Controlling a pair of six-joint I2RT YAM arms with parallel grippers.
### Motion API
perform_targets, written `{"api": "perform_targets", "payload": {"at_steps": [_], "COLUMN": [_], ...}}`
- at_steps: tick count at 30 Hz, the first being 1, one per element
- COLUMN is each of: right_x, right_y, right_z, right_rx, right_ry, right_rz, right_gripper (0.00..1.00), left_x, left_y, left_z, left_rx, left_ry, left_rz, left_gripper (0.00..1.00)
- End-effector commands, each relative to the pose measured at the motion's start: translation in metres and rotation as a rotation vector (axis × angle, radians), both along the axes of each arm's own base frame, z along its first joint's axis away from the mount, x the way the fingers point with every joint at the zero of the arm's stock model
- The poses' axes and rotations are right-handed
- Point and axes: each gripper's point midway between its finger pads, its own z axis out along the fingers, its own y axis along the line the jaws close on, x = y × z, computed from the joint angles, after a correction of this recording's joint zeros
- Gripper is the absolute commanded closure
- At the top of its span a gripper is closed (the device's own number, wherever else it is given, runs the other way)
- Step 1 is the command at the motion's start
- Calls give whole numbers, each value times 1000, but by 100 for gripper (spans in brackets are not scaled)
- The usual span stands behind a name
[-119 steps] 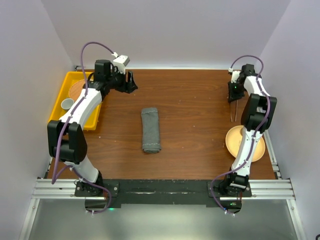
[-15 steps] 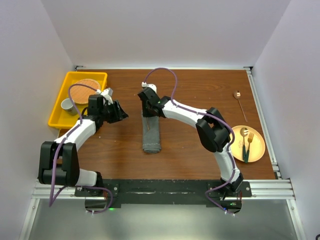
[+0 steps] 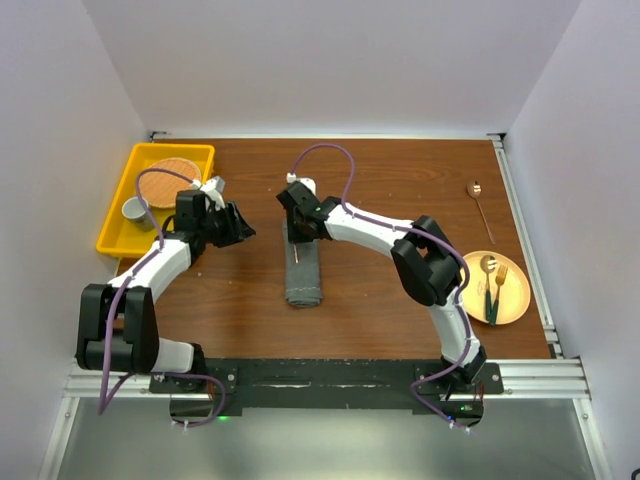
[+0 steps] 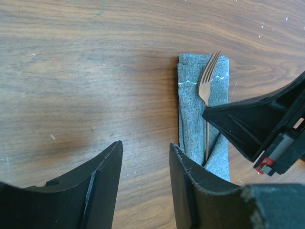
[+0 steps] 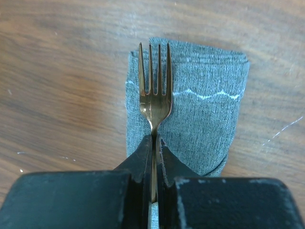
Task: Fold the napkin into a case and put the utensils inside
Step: Insert the fork into the folded napkin.
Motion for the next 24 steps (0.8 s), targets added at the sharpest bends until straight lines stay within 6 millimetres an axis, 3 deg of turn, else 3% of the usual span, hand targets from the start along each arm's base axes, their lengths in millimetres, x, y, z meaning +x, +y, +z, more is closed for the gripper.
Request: {"api": "perform_targets", "payload": {"at_steps": [1,8,9,13,20,23,24], "right_x": [-10,-16,-16,-16,-11,-2,7], "right_y": [5,3,3,4,-1,-1,4], "right_z": [29,19,18,26,60,88,110], "right_rx": [56,50,48,58,54,46,95], "right_ry": [-13,16,17,20,-38,-98,-120], "right_rz": [-3,-14,-13,-13,-7,55,90], "right_gripper": [100,99,89,70,63,56,54], "left_x": [5,4,4,4,4,4,5], "left_y": [5,6,6,7,7,7,6], "left_z": [12,10,10,11,11,12,14], "left_rx": [16,16,15,18,18,20,17], "left_ry": [-59,-52,-54,-54,-53,-56,-59], "left_rz": [-3,-4,-5,-6,-6,-8,-14], "left_gripper": [52,52,51,52,52,52,51]}}
